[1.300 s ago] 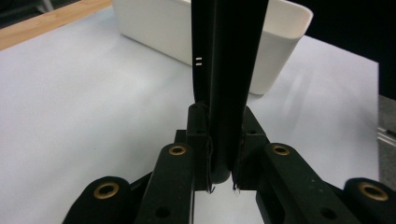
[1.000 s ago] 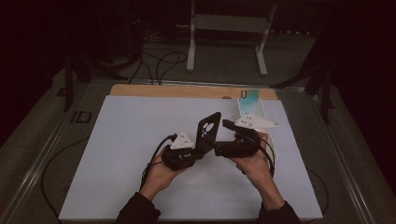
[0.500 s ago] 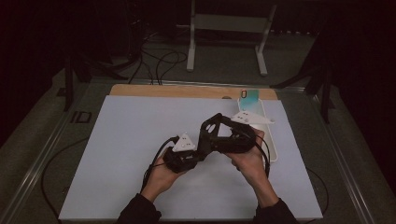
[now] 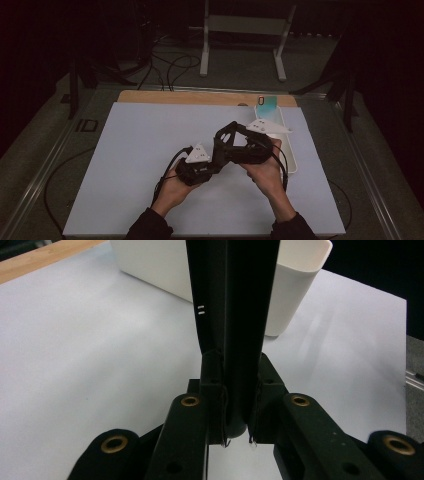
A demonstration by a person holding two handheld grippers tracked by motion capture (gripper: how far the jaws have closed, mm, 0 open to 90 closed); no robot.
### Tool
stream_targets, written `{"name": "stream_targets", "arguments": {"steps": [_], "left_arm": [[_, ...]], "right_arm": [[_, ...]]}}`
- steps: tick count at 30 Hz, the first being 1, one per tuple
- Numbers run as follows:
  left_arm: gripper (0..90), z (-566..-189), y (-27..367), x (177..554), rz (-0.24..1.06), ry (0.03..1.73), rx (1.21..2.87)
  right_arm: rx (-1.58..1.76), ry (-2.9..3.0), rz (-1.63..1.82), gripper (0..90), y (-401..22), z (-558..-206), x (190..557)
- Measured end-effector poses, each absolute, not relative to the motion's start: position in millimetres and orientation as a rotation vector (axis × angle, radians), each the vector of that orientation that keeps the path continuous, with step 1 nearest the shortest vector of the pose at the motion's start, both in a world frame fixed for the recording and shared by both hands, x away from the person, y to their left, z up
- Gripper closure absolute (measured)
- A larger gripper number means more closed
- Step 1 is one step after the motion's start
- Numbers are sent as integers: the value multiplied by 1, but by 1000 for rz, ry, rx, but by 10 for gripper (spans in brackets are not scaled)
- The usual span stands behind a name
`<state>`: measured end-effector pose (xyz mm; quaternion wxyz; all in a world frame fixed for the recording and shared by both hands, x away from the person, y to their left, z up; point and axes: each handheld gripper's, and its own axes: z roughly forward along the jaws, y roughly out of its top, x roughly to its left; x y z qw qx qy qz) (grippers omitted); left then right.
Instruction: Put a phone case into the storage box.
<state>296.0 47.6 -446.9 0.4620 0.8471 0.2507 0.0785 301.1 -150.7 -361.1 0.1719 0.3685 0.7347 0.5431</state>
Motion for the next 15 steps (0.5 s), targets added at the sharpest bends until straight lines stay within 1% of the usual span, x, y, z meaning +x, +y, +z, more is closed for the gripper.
{"name": "stream_targets", "arguments": {"steps": [15], "left_arm": [[798,-447,47,296,201,619,2086]], "right_arm": [[1014,2088,1536,136,-151,-361,300]]}}
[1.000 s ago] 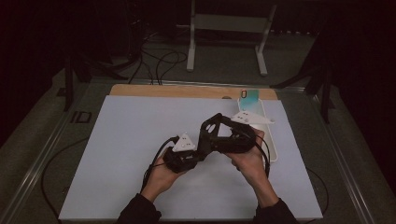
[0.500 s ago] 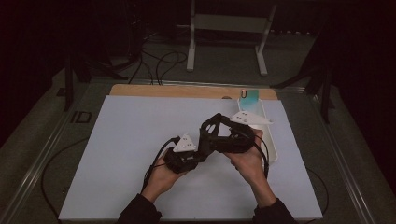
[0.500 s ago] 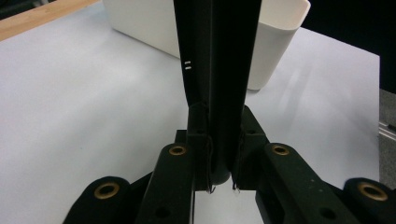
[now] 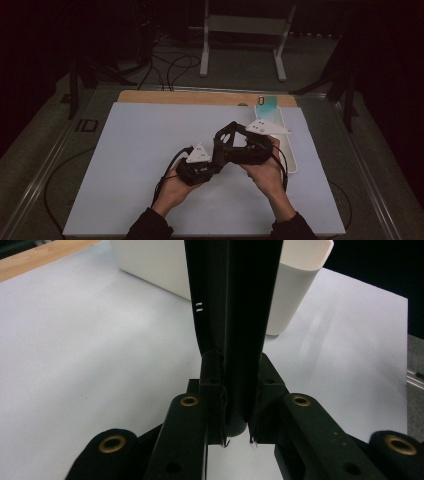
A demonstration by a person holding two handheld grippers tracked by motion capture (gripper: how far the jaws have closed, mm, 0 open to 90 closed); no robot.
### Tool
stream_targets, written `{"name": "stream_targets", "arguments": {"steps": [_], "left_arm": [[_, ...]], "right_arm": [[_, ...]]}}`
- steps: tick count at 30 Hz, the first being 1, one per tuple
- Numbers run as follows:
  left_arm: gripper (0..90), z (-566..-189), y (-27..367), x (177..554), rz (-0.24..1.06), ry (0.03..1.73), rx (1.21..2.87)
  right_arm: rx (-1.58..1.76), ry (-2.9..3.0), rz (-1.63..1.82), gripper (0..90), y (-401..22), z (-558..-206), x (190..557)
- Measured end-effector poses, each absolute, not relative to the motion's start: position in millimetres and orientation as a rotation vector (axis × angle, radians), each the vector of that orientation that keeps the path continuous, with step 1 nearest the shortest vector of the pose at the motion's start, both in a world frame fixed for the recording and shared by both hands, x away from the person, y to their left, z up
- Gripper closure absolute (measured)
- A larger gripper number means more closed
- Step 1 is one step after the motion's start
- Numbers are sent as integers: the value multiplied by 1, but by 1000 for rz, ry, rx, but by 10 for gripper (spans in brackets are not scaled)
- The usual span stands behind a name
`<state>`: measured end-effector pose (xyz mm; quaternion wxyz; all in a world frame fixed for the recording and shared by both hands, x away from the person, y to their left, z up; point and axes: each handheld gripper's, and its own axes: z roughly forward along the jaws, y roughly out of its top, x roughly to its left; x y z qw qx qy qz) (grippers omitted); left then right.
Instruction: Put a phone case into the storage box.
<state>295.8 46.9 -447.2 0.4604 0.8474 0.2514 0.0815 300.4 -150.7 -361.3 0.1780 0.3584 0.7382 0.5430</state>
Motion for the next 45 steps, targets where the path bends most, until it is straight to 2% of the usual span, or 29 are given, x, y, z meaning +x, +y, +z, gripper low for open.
{"name": "stream_targets", "arguments": {"steps": [3,9,19,22,33,45], "left_arm": [[729,-447,48,296,197,622,2080],[534,-447,56,295,193,663,2038],[236,-445,80,293,294,761,1957],[173,-445,88,293,332,812,1939],[26,-446,120,291,454,907,1881],[4,-453,154,282,551,945,1866]], "right_arm": [[1011,2092,1535,138,-151,-361,300],[1014,2074,1538,138,-152,-361,302],[1049,2044,1528,138,-160,-363,307],[1048,2039,1521,139,-160,-363,308],[1066,2025,1505,138,-165,-363,313],[1081,2005,1488,138,-171,-363,320]]}}
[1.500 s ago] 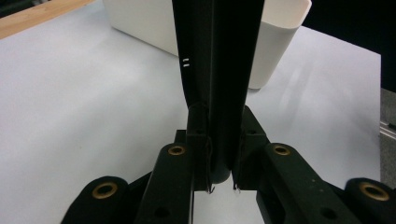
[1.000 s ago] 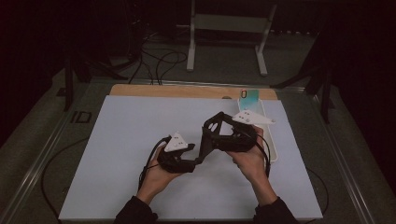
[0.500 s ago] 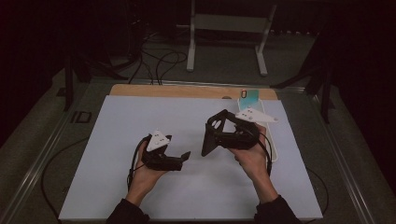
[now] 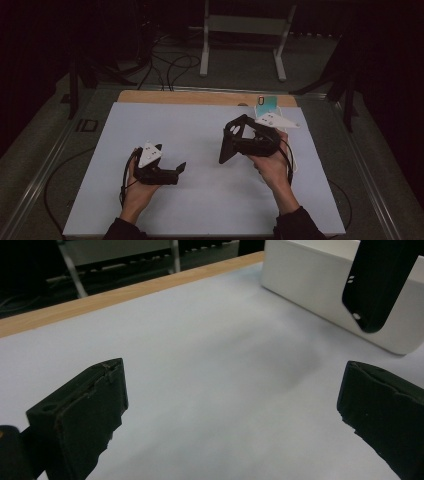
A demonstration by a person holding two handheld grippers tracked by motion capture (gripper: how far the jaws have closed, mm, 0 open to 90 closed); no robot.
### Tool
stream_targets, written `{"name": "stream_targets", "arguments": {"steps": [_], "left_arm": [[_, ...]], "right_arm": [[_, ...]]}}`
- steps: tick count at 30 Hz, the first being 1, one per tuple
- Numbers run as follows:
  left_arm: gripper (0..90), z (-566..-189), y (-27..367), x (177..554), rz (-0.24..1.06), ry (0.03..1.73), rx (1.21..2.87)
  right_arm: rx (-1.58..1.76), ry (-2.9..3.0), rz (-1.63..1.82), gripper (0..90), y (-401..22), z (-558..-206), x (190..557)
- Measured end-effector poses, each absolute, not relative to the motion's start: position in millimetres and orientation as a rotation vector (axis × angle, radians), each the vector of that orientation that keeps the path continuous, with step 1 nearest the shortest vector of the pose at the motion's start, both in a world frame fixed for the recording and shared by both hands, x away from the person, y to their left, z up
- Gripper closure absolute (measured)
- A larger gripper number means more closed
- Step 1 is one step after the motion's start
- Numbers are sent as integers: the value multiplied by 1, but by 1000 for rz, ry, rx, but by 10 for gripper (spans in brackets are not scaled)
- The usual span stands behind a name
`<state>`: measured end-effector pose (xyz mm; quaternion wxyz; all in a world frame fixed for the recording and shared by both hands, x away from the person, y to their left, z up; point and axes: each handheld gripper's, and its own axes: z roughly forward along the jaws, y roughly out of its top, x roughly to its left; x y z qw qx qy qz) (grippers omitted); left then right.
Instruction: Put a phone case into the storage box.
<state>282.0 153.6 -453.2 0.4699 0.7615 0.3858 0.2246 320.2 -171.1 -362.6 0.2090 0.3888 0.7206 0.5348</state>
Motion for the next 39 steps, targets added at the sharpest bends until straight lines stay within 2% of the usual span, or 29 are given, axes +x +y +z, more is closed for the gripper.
{"name": "stream_targets", "arguments": {"steps": [21,39], "left_arm": [[1,-473,206,262,613,1025,1826],[1,-478,230,247,641,1043,1778]], "right_arm": [[1115,1981,1469,138,-178,-366,329],[1131,1951,1464,138,-186,-360,334]]}}
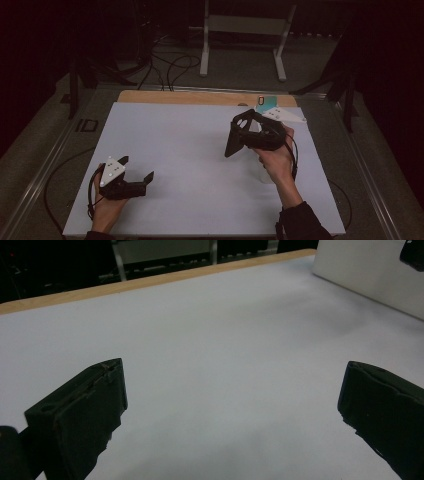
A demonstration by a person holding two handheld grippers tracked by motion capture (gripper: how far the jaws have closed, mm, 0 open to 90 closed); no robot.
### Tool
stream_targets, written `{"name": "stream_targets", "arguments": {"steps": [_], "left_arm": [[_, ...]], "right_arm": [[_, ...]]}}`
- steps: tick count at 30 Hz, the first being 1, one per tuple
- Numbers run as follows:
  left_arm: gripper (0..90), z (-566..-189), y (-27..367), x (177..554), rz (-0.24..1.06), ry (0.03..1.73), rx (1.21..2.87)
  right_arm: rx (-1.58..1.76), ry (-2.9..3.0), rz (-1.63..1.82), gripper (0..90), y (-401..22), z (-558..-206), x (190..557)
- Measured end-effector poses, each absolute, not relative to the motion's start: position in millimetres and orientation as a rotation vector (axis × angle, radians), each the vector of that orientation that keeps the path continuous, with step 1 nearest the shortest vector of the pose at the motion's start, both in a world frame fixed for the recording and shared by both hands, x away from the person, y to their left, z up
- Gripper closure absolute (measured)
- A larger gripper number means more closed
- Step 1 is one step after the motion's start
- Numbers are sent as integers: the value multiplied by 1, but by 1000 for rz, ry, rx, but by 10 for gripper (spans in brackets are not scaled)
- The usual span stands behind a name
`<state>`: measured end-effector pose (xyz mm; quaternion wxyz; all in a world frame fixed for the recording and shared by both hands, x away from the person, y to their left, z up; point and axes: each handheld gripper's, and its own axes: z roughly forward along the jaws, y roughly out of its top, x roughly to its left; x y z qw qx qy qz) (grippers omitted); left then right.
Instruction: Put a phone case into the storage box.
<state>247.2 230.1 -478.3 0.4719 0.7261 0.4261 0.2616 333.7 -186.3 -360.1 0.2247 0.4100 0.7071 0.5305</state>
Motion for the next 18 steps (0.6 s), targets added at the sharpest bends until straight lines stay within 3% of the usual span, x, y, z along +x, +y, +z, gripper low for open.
{"name": "stream_targets", "arguments": {"steps": [18], "left_arm": [[1,-484,236,242,655,1029,1767]], "right_arm": [[1164,1909,1427,137,-201,-359,344]]}}
